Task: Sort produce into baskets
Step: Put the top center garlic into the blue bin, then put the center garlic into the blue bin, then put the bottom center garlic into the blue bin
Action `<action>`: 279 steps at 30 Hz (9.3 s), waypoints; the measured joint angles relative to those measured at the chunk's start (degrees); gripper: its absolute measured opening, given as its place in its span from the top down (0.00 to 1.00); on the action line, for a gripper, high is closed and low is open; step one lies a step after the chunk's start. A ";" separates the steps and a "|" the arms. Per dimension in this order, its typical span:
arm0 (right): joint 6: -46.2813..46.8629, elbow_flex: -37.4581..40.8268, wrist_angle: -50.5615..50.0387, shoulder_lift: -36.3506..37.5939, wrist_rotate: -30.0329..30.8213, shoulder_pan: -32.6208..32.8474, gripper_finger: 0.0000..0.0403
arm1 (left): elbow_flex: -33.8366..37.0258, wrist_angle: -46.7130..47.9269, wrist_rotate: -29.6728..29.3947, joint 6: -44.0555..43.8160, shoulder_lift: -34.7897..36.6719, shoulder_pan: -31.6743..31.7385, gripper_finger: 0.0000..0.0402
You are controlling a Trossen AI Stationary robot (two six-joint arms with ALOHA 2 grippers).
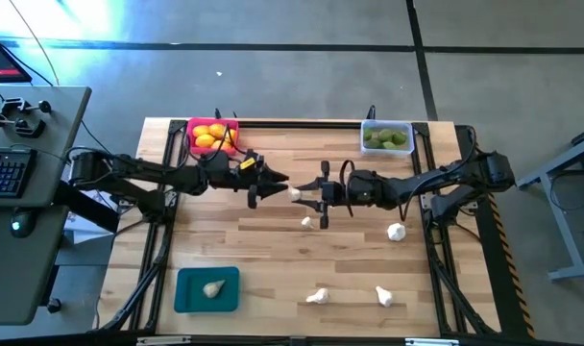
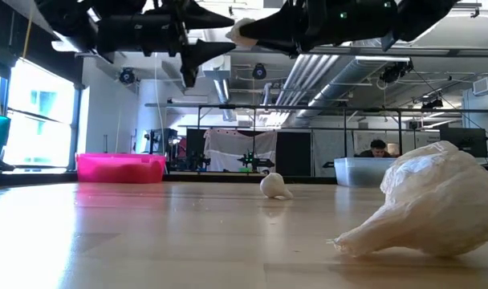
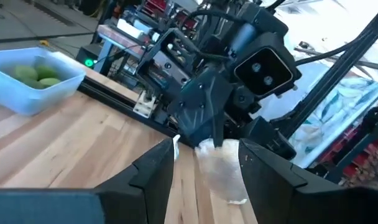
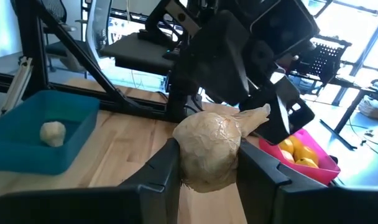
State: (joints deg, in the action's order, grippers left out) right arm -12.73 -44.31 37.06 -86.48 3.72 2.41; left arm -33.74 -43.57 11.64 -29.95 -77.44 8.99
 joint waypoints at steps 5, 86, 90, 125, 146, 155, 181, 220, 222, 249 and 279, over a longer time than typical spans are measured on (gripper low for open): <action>-0.42 -0.02 -0.08 0.00 -0.31 0.00 0.73 | -2.46 -0.12 3.45 1.08 -2.61 0.00 0.58; 12.52 0.17 -24.46 -0.04 9.59 2.21 0.99 | -15.76 83.40 -30.25 -18.83 11.04 -59.15 1.00; 12.52 0.17 -24.57 -0.04 9.60 2.21 0.99 | -18.13 90.53 -25.81 -23.10 5.20 -61.45 1.00; 29.12 0.17 -32.08 -0.49 17.67 10.24 0.34 | -22.22 88.54 -24.19 -23.87 -3.91 -64.15 0.81; 42.46 0.17 -25.54 -15.65 28.06 15.65 0.33 | -8.09 47.10 -31.59 -1.08 -2.22 -52.00 1.00; 43.85 0.17 -22.48 -21.08 27.79 15.50 0.40 | 3.57 23.83 -36.66 7.88 0.16 -45.10 1.00; 24.70 -16.22 -19.20 -22.03 10.80 15.52 1.00 | 23.70 0.55 -48.23 18.19 14.71 -29.00 1.00; 24.31 -65.55 -41.16 -51.65 4.24 16.70 0.99 | 23.61 0.15 -49.40 20.11 14.67 -24.22 1.00; 24.21 -65.53 -41.15 -51.65 4.21 16.71 0.96 | 23.61 0.15 -49.40 20.11 14.67 -24.22 1.00; 21.89 -56.24 -54.97 -45.06 19.35 18.12 0.99 | 23.55 0.22 -48.35 22.10 14.65 -24.24 1.00; 54.62 -11.87 -39.53 -12.82 9.32 31.26 0.97 | 23.53 0.23 -43.73 19.60 14.67 -24.22 1.00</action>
State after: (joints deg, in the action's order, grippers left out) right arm 41.89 -56.18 -2.47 -99.30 13.04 33.68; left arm -10.22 -43.34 -32.09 -10.36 -62.76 -15.22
